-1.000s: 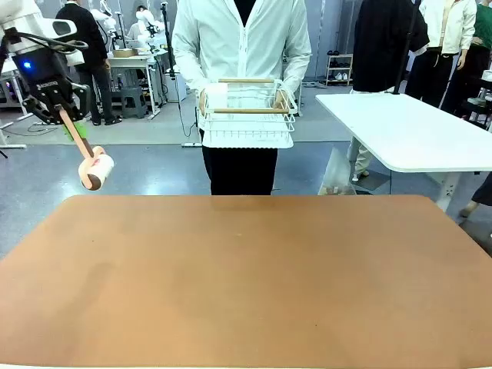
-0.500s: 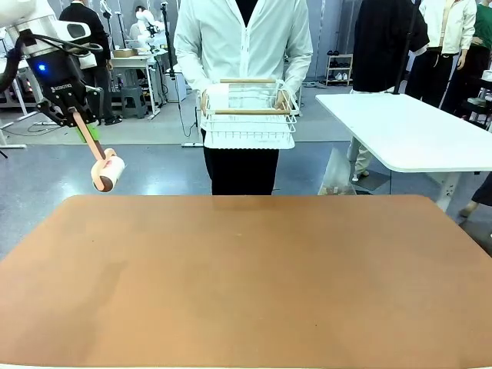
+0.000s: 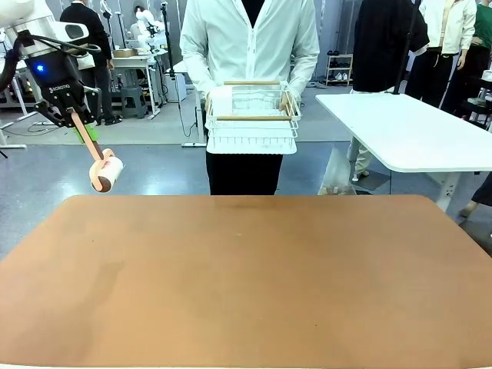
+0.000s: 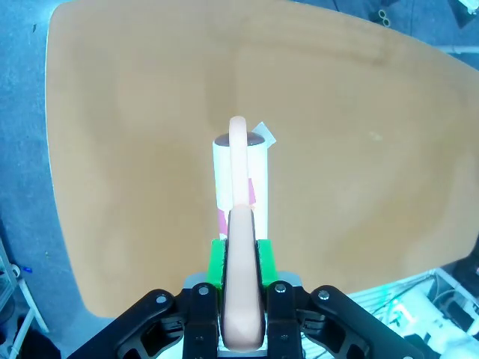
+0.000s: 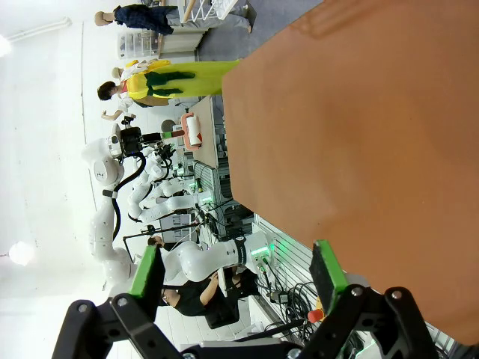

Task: Clean the table.
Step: Place the Lint Roller down when the Dish drying rack is positioned in the middle of the table.

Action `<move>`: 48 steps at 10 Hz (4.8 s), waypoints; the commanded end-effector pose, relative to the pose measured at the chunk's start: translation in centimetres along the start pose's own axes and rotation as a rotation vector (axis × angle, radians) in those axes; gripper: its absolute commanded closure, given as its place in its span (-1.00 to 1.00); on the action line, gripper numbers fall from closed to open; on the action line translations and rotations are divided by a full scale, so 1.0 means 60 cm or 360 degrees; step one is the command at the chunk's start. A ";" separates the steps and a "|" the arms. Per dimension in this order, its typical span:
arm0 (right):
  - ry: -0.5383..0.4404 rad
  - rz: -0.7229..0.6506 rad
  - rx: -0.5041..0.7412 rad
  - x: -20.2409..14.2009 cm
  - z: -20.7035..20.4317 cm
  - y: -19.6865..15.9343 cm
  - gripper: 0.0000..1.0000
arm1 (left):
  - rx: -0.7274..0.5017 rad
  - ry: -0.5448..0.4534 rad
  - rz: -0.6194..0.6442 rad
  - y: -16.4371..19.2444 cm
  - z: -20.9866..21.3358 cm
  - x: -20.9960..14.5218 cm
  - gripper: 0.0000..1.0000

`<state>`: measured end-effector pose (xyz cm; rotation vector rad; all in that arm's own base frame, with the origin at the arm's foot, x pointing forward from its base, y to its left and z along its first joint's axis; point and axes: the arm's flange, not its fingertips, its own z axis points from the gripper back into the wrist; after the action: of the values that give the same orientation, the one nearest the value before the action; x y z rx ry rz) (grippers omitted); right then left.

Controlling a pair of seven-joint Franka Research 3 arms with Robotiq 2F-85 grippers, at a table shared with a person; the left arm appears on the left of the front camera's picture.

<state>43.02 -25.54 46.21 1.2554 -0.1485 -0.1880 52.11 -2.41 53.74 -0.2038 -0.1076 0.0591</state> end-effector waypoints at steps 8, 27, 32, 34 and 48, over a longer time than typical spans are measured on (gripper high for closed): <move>0.0000 0.0002 0.0005 -0.004 -0.001 0.004 -1.00 | 0.0020 0.0006 -0.0008 0.003 0.004 -0.002 0.63; 0.0000 0.0002 0.0005 -0.004 -0.001 0.004 -1.00 | 0.0020 0.0006 -0.0008 0.003 0.004 -0.002 0.63; 0.0000 0.0002 0.0005 -0.004 -0.001 0.004 -1.00 | 0.0020 0.0006 -0.0008 0.003 0.004 -0.002 0.63; 0.0000 0.0002 0.0005 -0.004 -0.001 0.004 -1.00 | 0.0020 0.0006 -0.0008 0.003 0.004 -0.002 0.63; 0.0000 0.0002 0.0005 -0.004 -0.001 0.004 -1.00 | -0.0155 -0.0726 0.2176 -0.046 -0.137 0.027 0.63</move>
<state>43.03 -25.53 46.21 1.2554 -0.1484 -0.1877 55.04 -6.72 47.32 -0.3038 -0.3459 1.4501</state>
